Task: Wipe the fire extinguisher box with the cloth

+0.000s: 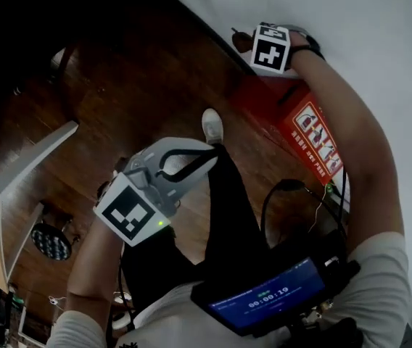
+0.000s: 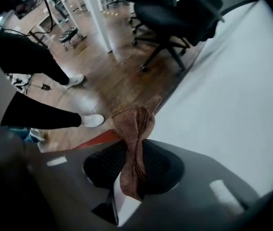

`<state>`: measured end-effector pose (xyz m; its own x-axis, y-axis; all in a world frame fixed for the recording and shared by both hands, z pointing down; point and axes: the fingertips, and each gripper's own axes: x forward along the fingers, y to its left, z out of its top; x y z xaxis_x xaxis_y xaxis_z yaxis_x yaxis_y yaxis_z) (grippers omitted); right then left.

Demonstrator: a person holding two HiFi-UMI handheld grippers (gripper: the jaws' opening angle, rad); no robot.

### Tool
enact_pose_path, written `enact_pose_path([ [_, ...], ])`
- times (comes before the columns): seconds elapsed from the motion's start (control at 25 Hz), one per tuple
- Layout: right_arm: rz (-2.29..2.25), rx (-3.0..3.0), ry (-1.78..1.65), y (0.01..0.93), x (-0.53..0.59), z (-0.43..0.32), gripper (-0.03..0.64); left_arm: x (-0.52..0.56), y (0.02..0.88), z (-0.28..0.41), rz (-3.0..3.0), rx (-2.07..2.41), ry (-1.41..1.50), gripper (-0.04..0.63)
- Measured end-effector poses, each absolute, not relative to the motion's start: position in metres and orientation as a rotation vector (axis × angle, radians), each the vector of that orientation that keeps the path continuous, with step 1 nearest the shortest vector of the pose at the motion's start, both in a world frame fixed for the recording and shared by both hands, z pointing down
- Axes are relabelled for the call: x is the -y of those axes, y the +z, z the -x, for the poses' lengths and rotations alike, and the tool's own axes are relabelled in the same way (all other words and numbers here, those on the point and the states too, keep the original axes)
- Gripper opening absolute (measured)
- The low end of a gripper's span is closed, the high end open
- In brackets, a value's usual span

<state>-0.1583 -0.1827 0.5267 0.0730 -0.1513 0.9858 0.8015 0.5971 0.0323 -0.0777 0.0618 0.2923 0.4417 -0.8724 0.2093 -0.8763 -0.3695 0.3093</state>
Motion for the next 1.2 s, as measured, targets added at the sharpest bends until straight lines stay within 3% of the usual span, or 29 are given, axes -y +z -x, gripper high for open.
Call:
enact_pose_path([
  [0.24, 0.314, 1.558, -0.626, 0.365, 0.133, 0.066, 0.095, -0.108, 0.213, 0.043, -2.612, 1.261, 0.151, 0.000],
  [0.48, 0.076, 1.740, -0.227, 0.291, -0.001, -0.097, 0.095, -0.171, 0.170, -0.029, -2.766, 0.968, 0.278, 0.000],
  [1.0, -0.257, 2.090, 0.109, 0.195, -0.280, -0.342, 0.095, -0.346, 0.100, -0.211, -2.909, 0.884, 0.438, 0.000],
  [1.2, -0.426, 2.150, 0.294, 0.185, -0.366, -0.443, 0.095, -0.422, 0.086, -0.303, -2.818, 0.890, 0.345, 0.000],
])
